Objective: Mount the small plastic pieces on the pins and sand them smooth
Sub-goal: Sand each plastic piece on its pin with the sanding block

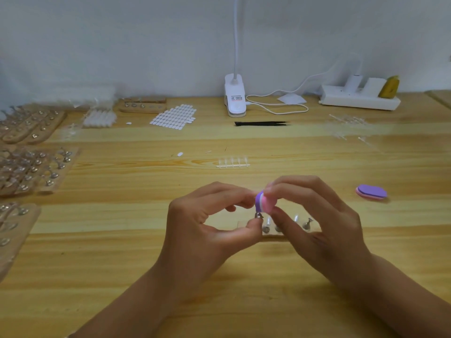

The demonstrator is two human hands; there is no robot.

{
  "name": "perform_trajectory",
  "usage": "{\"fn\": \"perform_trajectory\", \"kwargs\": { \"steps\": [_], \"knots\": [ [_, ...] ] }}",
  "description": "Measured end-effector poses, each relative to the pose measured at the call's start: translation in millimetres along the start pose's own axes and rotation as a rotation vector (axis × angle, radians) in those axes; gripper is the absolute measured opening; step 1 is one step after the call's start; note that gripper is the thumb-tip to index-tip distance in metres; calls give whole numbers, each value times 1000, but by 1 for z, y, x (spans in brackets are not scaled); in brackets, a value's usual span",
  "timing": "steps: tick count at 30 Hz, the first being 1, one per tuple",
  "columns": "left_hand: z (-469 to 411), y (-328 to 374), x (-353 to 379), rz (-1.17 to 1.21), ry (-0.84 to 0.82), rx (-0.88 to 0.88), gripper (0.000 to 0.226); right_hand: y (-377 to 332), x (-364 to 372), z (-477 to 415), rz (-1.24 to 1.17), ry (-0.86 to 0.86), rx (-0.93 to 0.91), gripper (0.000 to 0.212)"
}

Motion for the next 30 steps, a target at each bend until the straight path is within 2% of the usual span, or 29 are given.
{"fn": "perform_trajectory", "kwargs": {
  "steps": [3,5,8,12,15,17,21,24,28,30],
  "knots": [
    [0,-1,-1,4,9,-7,29,10,-4,-1,23,19,80,24],
    [-1,1,1,-1,-15,4,31,4,-5,-2,-29,64,51,26],
    [0,4,2,-2,-29,15,35,-4,-1,1,-27,34,-29,26],
    [-1,0,-2,21,10,-10,33,11,-6,1,44,29,55,27],
    [-2,2,1,30,-19,-4,34,0,-3,0,1,93,-2,27],
    [-1,2,2,43,-25,1,36,-2,0,2,14,59,-43,26],
    [-1,-6,1,124,-10,-47,29,11,-4,2,41,44,30,26],
    [-2,-6,5,153,-29,-49,32,4,-2,2,-8,100,-17,27],
    [0,-13,4,343,-33,-129,27,11,0,3,15,31,14,25],
    [0,-18,5,485,-50,-201,22,11,-5,1,7,81,38,27]
  ]
}}
Point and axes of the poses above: each hand's wrist, its own z-axis away from the middle knuckle, its own x-axis out of the palm, y = z × x, the point moved 5 cm from there along -z, towards the middle knuckle, and after that the axes turned 3 degrees about z, right-handed, at the moved point
